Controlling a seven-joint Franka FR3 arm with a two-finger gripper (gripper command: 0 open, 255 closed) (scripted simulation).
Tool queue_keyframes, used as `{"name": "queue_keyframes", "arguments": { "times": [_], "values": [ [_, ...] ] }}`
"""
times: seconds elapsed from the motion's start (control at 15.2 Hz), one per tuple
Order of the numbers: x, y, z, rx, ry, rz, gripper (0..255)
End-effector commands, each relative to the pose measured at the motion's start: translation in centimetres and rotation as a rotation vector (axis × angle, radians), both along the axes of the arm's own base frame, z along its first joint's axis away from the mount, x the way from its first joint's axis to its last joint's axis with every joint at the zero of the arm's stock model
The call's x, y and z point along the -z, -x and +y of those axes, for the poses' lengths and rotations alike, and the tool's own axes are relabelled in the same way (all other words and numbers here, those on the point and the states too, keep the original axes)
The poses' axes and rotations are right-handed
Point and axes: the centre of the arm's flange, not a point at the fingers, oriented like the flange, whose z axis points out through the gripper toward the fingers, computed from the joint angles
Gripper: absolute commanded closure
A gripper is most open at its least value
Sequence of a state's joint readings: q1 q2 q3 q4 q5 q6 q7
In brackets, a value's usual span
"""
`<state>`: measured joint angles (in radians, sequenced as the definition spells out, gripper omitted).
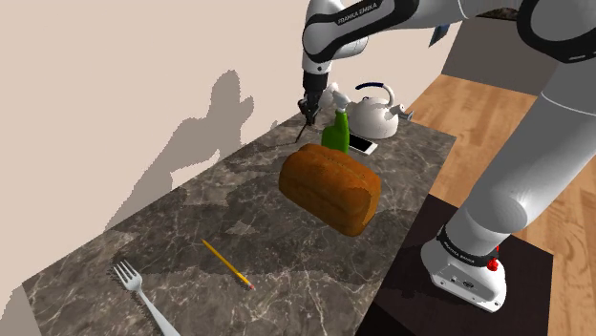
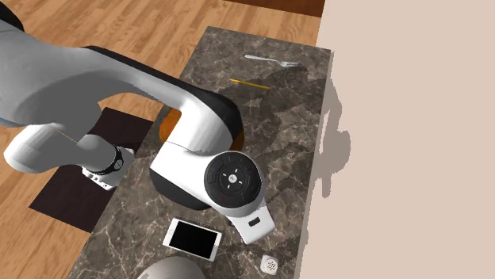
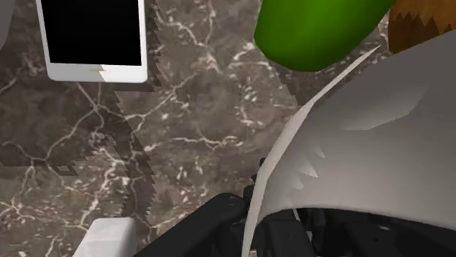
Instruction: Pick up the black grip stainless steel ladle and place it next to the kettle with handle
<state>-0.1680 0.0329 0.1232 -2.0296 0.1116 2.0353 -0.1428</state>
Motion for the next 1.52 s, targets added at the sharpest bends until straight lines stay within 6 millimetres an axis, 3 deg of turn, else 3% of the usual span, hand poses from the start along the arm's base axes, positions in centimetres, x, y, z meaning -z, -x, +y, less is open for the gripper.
{"name": "queue_keyframes", "arguments": {
  "times": [0.0,0.73,1.25,1.32,1.45],
  "values": [
    [1.9,0.0,0.1,-0.001,-0.001,0.011,255],
    [7.9,0.0,0.1,-0.001,-0.001,0.011,255],
    [7.9,0.0,0.1,-0.001,-0.001,0.011,255],
    [7.9,0.0,0.1,-0.001,-0.001,0.011,0],
    [7.9,0.0,0.1,-0.001,-0.001,0.011,0]
  ]
}}
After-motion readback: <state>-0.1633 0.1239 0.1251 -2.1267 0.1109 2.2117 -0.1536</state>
